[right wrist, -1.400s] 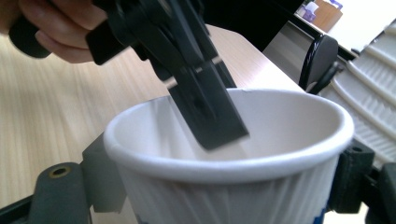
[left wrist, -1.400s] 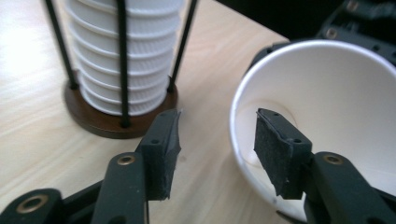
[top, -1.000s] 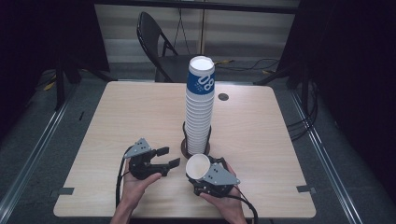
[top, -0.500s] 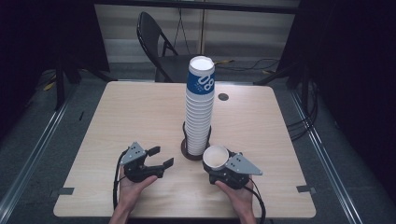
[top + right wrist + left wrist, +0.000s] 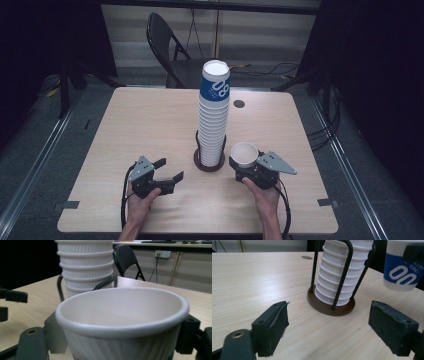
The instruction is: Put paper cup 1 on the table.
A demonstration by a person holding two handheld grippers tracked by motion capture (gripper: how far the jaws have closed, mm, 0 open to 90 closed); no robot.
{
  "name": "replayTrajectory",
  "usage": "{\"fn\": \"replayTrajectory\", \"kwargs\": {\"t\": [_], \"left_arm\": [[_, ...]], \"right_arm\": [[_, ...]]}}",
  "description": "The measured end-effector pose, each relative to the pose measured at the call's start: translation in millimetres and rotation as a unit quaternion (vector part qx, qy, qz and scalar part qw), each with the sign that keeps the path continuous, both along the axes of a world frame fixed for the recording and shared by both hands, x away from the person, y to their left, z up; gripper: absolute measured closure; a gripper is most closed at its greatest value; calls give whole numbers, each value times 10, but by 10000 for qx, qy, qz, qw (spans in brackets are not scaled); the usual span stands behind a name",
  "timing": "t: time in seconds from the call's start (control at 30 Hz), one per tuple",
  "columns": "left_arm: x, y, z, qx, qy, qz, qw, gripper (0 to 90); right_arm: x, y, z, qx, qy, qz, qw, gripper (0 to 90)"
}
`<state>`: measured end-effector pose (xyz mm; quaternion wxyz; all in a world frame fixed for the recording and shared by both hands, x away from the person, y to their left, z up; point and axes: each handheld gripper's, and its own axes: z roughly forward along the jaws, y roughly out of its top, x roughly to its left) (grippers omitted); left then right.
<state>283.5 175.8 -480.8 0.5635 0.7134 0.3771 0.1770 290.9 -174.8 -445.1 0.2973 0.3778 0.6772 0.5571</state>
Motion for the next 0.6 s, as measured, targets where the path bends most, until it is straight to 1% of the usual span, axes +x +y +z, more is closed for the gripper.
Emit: {"fn": "replayTrajectory", "kwargs": {"t": [0.03, 0.07, 0.1, 0.13, 0.17, 0.2, 0.27, 0.3, 0.33, 0.37, 0.4, 0.43, 0.47, 0.5, 0.53, 0.6], "left_arm": [[-7, -4, -9, 7, -23, 24, 10000, 159], [-13, -1, -16, -7, -14, -17, 10000, 158], [-21, -3, -26, -36, -51, -12, 10000, 158], [-34, -6, -34, -27, -115, 45, 9999, 158], [-48, -4, -40, 33, -153, 130, 9998, 158], [-59, -1, -43, 11, -174, 166, 9997, 159], [-86, 21, -49, -55, -287, 165, 9994, 157], [-98, 25, -49, -90, -332, 159, 9993, 157], [-101, 25, -51, -62, -352, 154, 9992, 157], [-100, 21, -60, -12, -359, 185, 9992, 157], [-100, 21, -60, -12, -359, 185, 9992, 158], [-101, 19, -70, -22, -336, 185, 9993, 158], [-102, 19, -76, -28, -324, 177, 9993, 157], [-111, 16, -85, -69, -323, 177, 9993, 157], [-116, 14, -92, -49, -335, 182, 9993, 157], [-128, 10, -106, -35, -368, 224, 9991, 157]], "right_arm": [[0, 0, 0, 0, 0, 0, 10000, 194], [21, -21, 9, 18, 13, -38, 10000, 193], [71, -57, 23, 45, 0, -92, 9999, 193], [71, -57, 23, 45, 0, -92, 9999, 193], [97, -73, 29, 56, 3, -114, 9999, 193], [131, -95, 30, 86, 33, -142, 9999, 193], [209, -119, 29, 102, 32, -216, 9997, 193], [209, -119, 29, 102, 32, -216, 9997, 193], [267, -135, 39, 62, 25, -257, 9996, 193], [290, -140, 40, 99, 3, -269, 9996, 193], [290, -140, 40, 99, 3, -269, 9996, 193], [317, -150, 46, 105, 31, -263, 9996, 193], [353, -163, 45, 136, 9, -314, 9994, 193], [375, -171, 44, 119, 28, -329, 9994, 193], [405, -182, 42, 79, 51, -345, 9994, 193], [458, -198, 41, 73, 35, -370, 9993, 192]]}}
